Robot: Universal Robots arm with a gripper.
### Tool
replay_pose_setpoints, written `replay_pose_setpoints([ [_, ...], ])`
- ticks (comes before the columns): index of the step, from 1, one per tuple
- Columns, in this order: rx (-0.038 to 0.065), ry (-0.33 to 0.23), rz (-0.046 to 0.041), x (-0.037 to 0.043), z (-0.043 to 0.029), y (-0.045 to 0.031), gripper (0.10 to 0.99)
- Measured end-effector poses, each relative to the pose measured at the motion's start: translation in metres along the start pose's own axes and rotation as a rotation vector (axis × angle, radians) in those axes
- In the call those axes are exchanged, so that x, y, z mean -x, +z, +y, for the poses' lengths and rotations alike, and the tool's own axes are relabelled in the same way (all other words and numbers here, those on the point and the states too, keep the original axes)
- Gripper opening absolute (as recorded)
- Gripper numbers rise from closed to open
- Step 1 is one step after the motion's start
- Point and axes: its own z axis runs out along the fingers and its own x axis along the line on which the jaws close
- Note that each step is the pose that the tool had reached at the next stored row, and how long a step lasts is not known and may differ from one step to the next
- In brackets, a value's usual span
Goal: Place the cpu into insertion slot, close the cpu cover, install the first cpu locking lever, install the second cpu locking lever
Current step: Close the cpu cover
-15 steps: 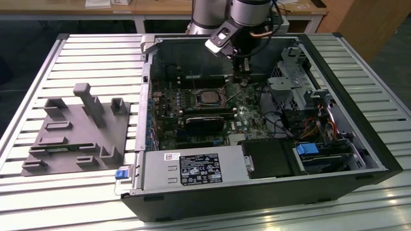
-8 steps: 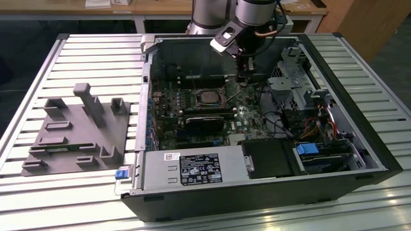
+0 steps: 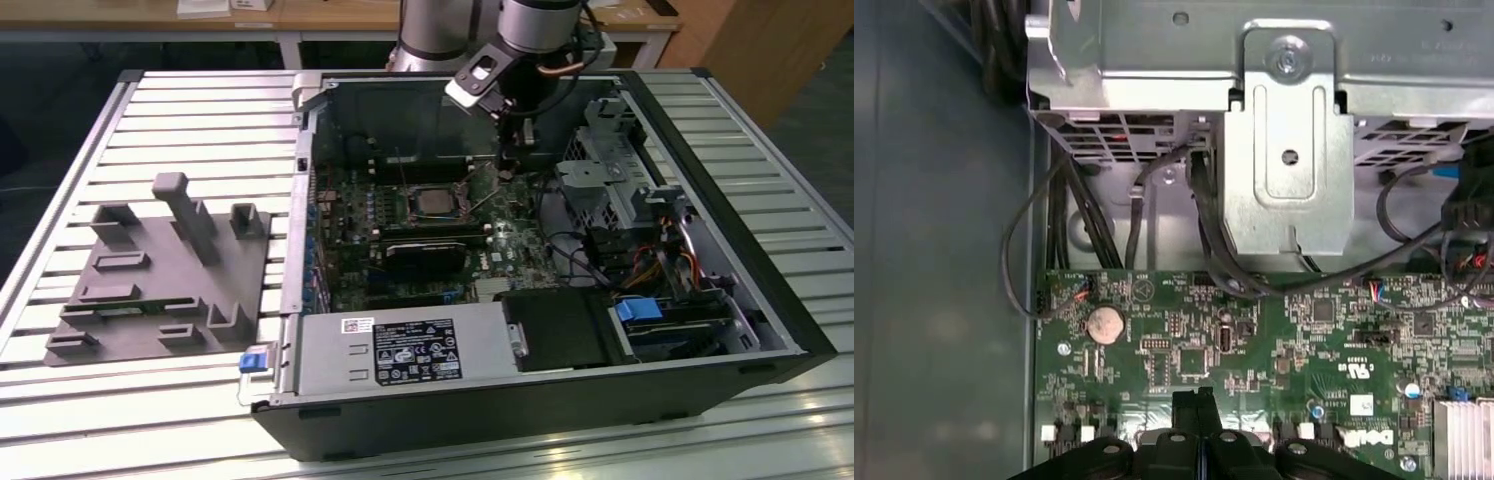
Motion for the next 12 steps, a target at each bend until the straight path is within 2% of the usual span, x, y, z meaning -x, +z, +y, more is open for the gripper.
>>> replay_pose_setpoints([
  [6,-0.004,0.0,-0.0001,-0.0008,0.007,0.0034,0.122],
  [12,-0.008,0.0,-0.0002,-0.0011,0.0078,0.0105,0.122],
])
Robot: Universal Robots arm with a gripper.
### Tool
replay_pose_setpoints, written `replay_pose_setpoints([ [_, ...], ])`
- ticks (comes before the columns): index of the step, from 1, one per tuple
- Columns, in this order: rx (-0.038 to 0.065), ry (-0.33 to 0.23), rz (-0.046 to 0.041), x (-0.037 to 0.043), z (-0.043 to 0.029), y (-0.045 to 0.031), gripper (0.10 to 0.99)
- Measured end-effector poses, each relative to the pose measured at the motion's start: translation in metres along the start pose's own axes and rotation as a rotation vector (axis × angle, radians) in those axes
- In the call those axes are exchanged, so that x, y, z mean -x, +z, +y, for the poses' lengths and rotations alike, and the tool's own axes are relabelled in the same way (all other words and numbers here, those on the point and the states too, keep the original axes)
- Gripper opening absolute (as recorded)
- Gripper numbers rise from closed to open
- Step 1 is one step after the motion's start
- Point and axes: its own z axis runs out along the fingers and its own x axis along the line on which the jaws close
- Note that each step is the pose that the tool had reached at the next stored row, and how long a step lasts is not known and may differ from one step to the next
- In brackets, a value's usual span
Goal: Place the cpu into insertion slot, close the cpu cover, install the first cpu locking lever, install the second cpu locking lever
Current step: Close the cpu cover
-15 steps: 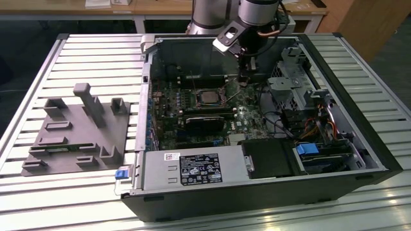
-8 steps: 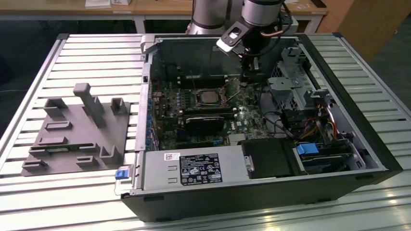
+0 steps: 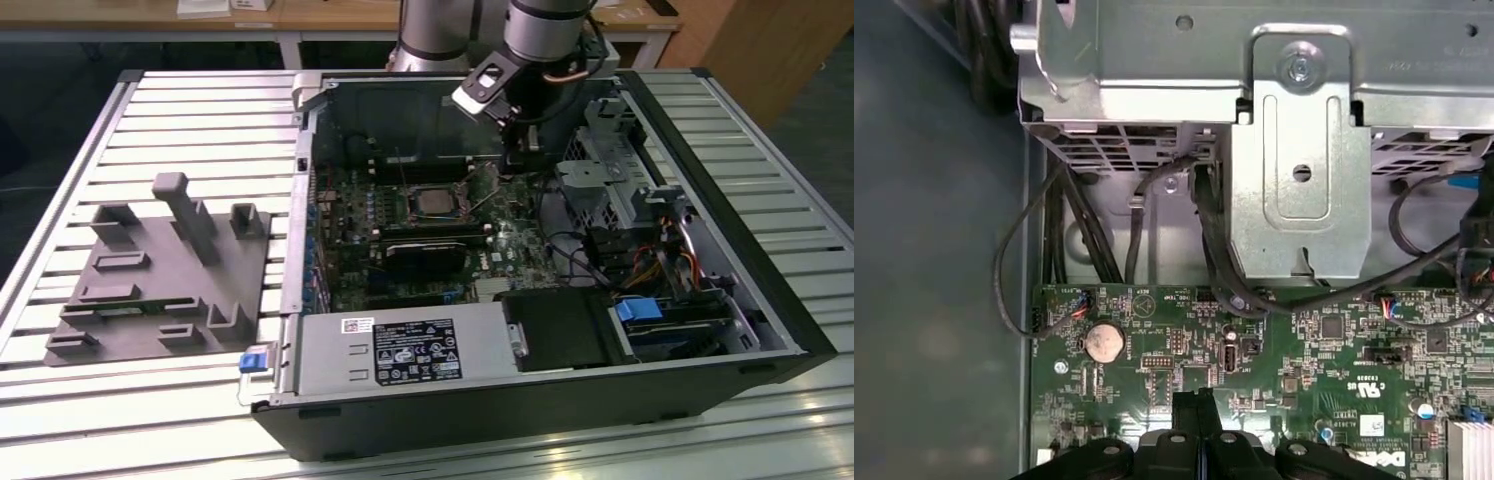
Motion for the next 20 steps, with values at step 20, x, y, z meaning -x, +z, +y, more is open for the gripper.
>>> replay_pose_setpoints([
  [20,0.0,0.0,-0.0001,0.0005,-0.0469,0.0022,0.122],
])
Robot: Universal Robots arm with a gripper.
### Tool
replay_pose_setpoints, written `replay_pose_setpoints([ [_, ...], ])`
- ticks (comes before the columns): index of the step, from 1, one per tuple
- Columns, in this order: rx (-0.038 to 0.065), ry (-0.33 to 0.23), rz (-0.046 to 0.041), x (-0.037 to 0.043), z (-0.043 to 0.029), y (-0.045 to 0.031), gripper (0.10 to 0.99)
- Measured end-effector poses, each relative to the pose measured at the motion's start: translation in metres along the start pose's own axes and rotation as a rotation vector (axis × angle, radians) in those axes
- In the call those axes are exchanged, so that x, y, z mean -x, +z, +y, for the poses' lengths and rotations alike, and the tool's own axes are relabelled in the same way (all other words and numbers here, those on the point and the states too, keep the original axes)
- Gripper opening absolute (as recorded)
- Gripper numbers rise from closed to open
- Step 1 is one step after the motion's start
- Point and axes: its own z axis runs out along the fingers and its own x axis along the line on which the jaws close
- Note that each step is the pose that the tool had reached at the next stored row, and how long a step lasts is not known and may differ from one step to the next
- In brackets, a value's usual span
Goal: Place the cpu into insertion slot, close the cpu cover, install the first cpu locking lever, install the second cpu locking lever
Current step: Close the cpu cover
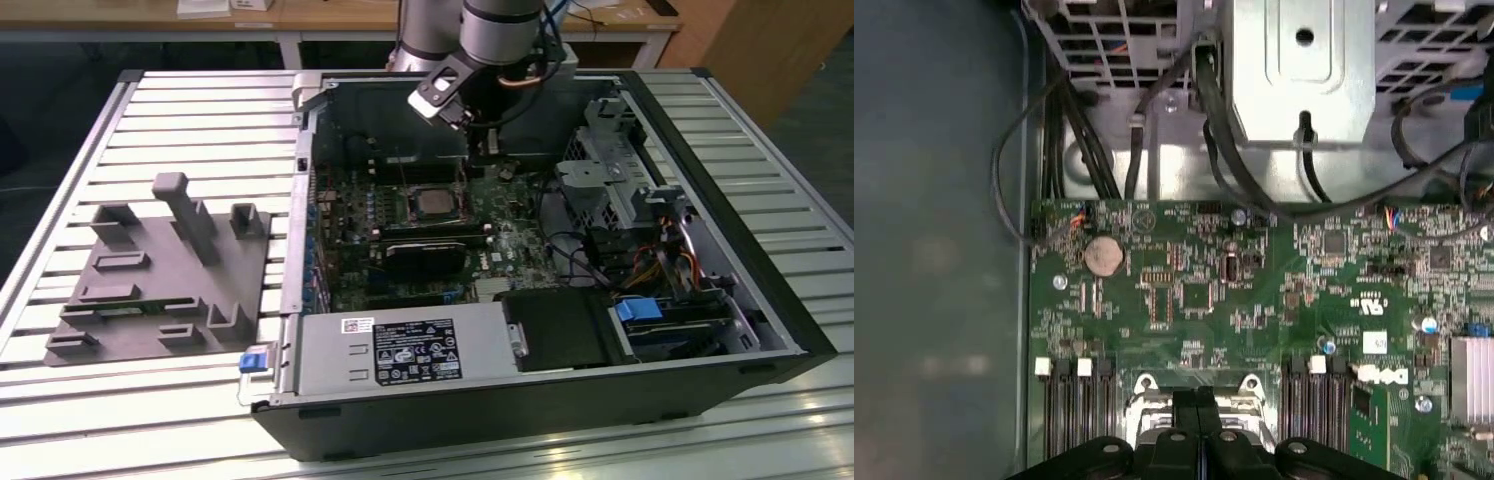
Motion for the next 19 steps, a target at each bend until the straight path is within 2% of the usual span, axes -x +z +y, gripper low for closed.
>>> replay_pose_setpoints([
  [3,0.0,0.0,0.0001,0.0,-0.003,0.0015,0.122],
  [6,0.0,0.0,0.0001,0.0001,-0.0069,0.0062,0.122],
  [13,0.0,0.0,0.0,0.0003,-0.0237,0.0119,0.122],
  [17,0.0,-0.001,0.0005,0.0003,-0.0269,0.0128,0.122],
  [19,0.0,-0.002,0.0001,0.0004,-0.0321,0.0142,0.122],
])
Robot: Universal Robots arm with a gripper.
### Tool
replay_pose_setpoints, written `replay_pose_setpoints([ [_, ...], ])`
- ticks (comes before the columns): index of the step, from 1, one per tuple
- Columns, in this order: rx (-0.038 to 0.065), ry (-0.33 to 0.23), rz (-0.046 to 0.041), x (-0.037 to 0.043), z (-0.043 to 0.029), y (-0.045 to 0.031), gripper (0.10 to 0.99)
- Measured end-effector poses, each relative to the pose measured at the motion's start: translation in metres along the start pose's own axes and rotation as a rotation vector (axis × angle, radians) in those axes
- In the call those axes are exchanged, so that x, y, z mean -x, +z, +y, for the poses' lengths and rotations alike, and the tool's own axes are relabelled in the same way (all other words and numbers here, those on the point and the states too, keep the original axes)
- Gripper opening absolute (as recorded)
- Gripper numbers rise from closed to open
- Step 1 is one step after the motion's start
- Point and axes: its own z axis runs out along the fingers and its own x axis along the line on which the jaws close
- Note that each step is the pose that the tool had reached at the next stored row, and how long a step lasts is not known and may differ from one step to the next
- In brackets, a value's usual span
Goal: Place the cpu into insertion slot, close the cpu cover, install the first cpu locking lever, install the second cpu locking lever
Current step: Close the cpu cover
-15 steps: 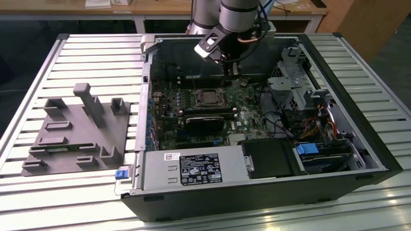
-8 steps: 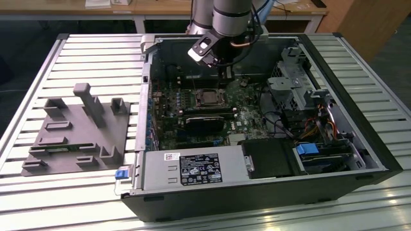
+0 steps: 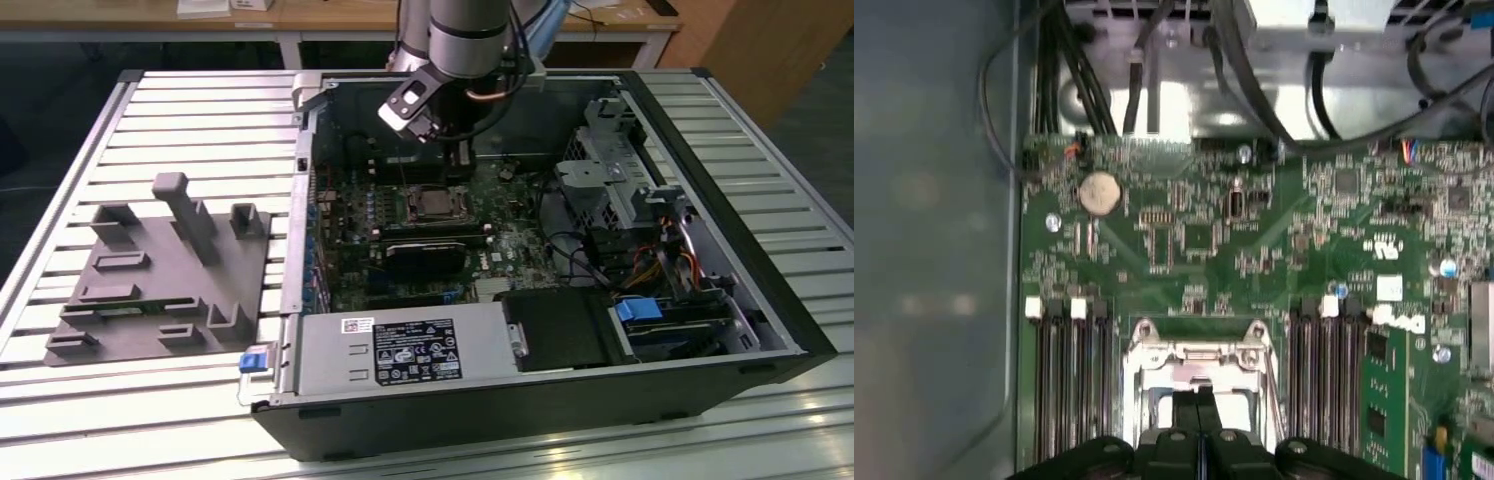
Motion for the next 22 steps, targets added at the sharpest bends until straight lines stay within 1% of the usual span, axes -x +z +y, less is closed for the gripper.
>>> replay_pose_setpoints([
  [5,0.0,-0.003,0.0002,0.0001,-0.0151,0.0053,0.122],
  [6,0.0,-0.003,0.0001,0.0002,-0.017,0.0066,0.122],
  [12,0.0,-0.003,0.0001,0.0002,-0.0233,0.0128,0.122],
  [19,0.0,-0.003,0.0001,0.0003,-0.0345,0.0199,0.122],
  [22,0.0,-0.003,0.0002,0.0003,-0.0372,0.0223,0.122],
])
